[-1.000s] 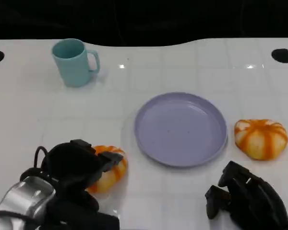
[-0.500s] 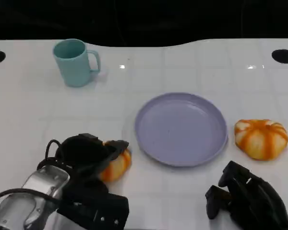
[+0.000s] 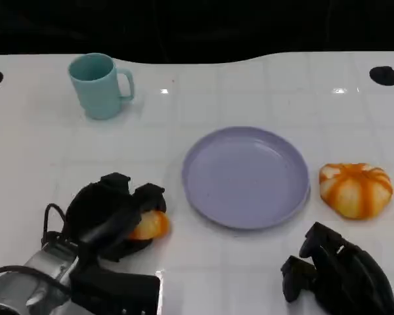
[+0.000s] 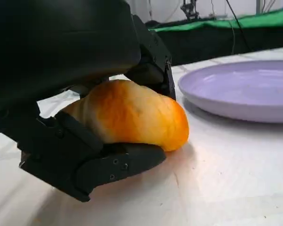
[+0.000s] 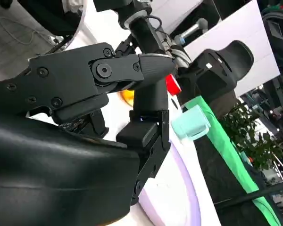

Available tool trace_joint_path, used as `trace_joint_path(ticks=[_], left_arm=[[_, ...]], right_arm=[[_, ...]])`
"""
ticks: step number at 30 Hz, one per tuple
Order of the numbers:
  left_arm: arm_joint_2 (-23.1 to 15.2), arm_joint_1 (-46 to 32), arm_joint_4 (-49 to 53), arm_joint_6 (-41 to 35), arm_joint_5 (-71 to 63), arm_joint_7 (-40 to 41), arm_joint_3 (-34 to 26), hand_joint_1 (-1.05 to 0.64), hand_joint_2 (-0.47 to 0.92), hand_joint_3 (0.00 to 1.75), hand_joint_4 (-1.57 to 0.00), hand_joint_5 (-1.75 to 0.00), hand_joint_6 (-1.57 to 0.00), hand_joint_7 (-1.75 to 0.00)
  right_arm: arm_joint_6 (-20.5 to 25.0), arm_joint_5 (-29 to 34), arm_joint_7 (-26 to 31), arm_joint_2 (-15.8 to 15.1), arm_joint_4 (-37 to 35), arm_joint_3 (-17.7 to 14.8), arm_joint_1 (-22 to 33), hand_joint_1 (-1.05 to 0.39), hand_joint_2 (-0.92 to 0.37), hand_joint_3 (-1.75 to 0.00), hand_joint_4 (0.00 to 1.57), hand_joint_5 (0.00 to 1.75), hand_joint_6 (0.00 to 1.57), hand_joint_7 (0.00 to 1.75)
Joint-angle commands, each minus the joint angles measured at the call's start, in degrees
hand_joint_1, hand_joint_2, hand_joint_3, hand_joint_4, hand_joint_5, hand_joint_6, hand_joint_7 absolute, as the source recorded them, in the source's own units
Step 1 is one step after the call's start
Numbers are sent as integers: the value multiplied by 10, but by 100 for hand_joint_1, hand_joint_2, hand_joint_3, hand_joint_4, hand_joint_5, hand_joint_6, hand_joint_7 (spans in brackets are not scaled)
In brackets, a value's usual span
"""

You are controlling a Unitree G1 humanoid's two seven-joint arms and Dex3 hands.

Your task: Grasp the bread from the table and place it into the plate.

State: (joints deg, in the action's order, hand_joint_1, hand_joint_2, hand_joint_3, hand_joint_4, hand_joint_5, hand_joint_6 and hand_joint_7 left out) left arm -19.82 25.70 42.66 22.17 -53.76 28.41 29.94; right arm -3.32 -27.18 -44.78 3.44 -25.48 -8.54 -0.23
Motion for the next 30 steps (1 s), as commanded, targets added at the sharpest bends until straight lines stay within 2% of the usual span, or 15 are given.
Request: trace_joint_path(ticks=[1,8,15,19,23,30], left_arm=[[-6,3,12,18,18,43,-7,-26,55,133,-84,-175,-69,-175],[14,-15,-30,8,67,95,-51,-24,49,136,-84,-175,-71,-175],[49,-17,-84,15,133,70,-89,-19,41,144,-84,-175,-66,-175],[71,13,-77,25,129,74,-80,-19,39,142,-84,-175,-65,-175],[90,43,-60,29,118,76,-65,-22,39,132,-86,-175,-68,-175],[142,138,29,37,87,92,-23,-29,43,114,-85,-175,-70,-170]], right_arm=[[-5,-6,-9,-12,-12,-9,-4,-55,-92,-23,78,167,70,140],[-11,-2,-5,-12,-16,-9,-6,-56,-92,-22,80,168,71,141],[-15,2,-5,-15,-17,-7,-6,-57,-92,-23,79,169,71,142],[-8,0,-5,-15,-16,-8,-6,-56,-92,-23,78,168,70,141],[-5,-3,-6,-14,-17,-8,-7,-57,-92,-22,77,167,70,140],[-16,4,-5,-13,-18,-7,-5,-57,-92,-22,78,167,70,139]])
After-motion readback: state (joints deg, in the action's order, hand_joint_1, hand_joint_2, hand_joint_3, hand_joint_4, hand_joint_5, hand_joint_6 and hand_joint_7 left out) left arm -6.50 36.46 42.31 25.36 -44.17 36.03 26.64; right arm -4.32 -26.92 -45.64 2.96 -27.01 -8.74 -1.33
